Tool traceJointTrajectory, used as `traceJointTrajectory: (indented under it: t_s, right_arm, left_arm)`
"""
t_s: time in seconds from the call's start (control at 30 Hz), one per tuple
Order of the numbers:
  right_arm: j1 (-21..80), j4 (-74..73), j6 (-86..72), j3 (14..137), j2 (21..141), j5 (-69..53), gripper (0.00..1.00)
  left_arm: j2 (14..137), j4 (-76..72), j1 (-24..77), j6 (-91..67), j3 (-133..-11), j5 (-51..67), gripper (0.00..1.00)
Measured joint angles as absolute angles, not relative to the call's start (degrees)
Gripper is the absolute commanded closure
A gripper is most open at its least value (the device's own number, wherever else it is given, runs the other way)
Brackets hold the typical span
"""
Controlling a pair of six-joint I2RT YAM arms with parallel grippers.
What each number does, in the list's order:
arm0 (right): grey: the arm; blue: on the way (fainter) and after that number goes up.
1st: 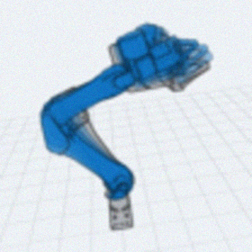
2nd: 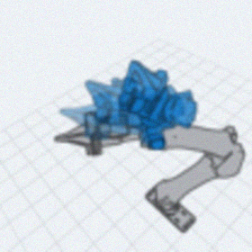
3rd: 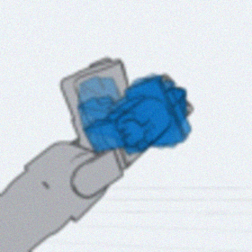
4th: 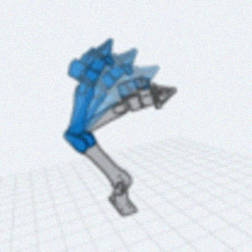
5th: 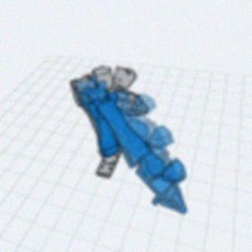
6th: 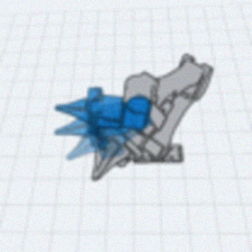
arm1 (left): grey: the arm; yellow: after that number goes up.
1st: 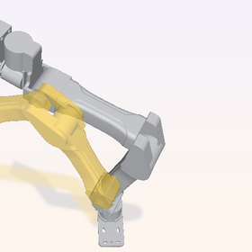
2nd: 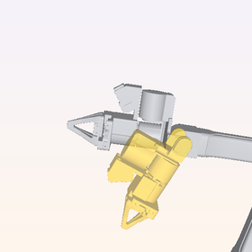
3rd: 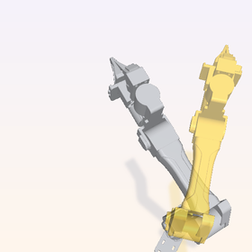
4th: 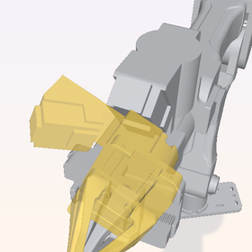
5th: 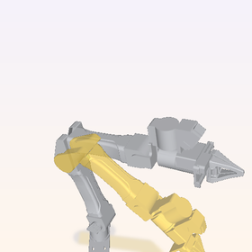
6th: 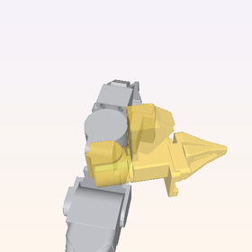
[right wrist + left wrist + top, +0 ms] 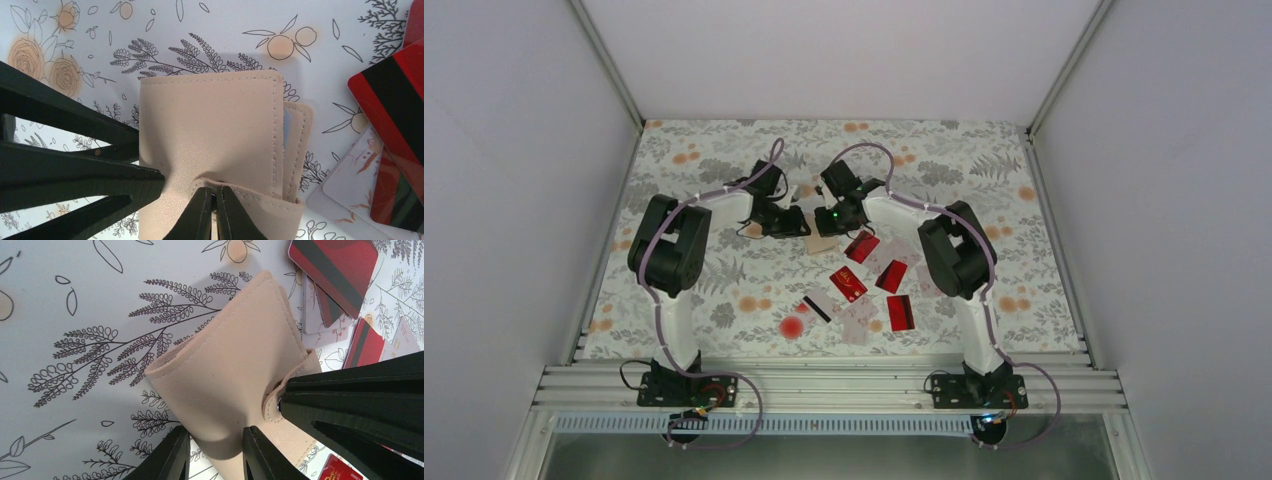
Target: Put the credit cards into the card holder
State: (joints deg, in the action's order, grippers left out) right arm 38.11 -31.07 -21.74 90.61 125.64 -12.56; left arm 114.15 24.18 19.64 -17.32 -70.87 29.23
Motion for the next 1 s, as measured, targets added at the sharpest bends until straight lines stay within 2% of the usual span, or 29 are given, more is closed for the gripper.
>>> traceJointTrajectory:
  t_s: [1.0]
  right_arm:
    - [37.8,-39.0,-22.0,97.3,121.4,-12.3,0.93]
  left_arm:
    - [115.0,28.1,20.5,-15.5,-74.8,27.3,0.71]
